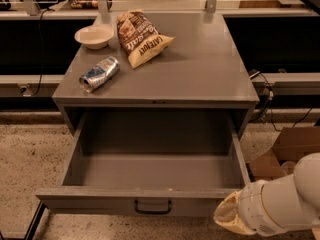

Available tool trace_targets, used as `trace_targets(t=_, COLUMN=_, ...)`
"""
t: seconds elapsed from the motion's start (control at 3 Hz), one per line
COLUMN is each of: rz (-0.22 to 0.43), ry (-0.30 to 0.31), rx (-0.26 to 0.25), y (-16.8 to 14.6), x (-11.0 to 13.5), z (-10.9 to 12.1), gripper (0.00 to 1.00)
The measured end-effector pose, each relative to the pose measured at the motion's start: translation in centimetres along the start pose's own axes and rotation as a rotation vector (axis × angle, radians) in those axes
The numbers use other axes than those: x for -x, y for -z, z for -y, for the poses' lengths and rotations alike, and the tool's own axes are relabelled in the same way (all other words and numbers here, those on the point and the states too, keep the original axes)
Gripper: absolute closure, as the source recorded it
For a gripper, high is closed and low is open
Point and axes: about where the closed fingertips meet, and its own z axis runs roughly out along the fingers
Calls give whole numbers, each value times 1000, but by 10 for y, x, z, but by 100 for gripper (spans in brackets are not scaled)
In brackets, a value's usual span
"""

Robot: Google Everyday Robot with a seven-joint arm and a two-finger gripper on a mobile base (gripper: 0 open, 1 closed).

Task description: Close top drawer

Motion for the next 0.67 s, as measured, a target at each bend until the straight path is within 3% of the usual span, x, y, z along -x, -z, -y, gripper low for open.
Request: trace_targets(t=0.67, rz=-12, ry=3, rx=-46, y=-51, x=-3, z=-2, gripper=100)
